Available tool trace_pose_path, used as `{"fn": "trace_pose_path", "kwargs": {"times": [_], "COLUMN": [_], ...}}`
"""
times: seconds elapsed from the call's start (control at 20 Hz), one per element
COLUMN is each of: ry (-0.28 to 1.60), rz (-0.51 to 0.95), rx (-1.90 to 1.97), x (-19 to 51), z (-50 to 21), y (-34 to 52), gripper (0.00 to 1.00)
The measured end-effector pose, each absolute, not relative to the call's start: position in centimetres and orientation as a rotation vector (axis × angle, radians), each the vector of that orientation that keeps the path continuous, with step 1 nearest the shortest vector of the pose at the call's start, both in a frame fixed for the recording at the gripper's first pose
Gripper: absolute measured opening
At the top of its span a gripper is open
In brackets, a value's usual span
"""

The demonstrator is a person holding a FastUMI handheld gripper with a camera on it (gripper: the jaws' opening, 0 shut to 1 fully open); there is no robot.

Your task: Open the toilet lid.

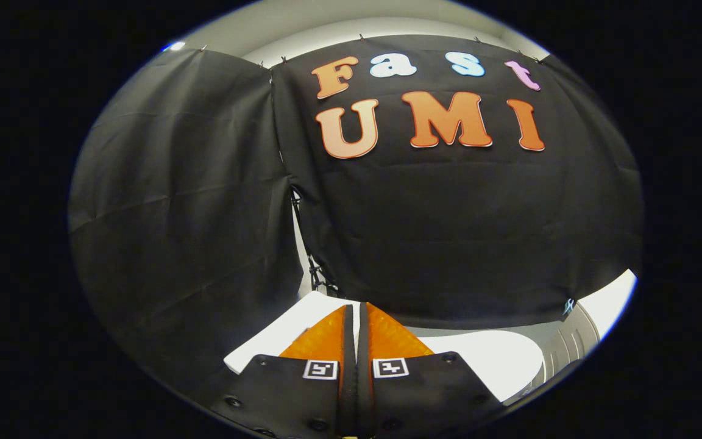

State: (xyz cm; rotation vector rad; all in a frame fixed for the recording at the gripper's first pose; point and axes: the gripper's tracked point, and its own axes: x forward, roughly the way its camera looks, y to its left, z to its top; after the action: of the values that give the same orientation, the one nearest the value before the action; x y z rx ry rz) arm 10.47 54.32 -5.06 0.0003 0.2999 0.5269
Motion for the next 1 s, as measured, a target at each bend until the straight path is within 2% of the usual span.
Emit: {"fn": "trace_pose_path", "kwargs": {"times": [0.1,0.25,0.3,0.45,0.5,0.65,1.0], "ry": [0.284,0.317,0.329,0.389,0.41,0.598,0.721], "rz": [0.476,0.318,0.257,0.078,0.016,-0.09,-0.288], "rx": [0.031,0.118,0.172,0.338,0.395,0.573,0.727], "x": [10.4,10.5,10.1,8.5,8.0,3.3,3.4], "z": [-5.2,-9.3,-10.9,-17.4,-20.1,-26.8,-36.6], "y": [47.8,35.4,31.5,21.9,19.2,14.7,9.2], "gripper": [0.08,0.09,0.15,0.83,0.88,0.89,0.89]}}
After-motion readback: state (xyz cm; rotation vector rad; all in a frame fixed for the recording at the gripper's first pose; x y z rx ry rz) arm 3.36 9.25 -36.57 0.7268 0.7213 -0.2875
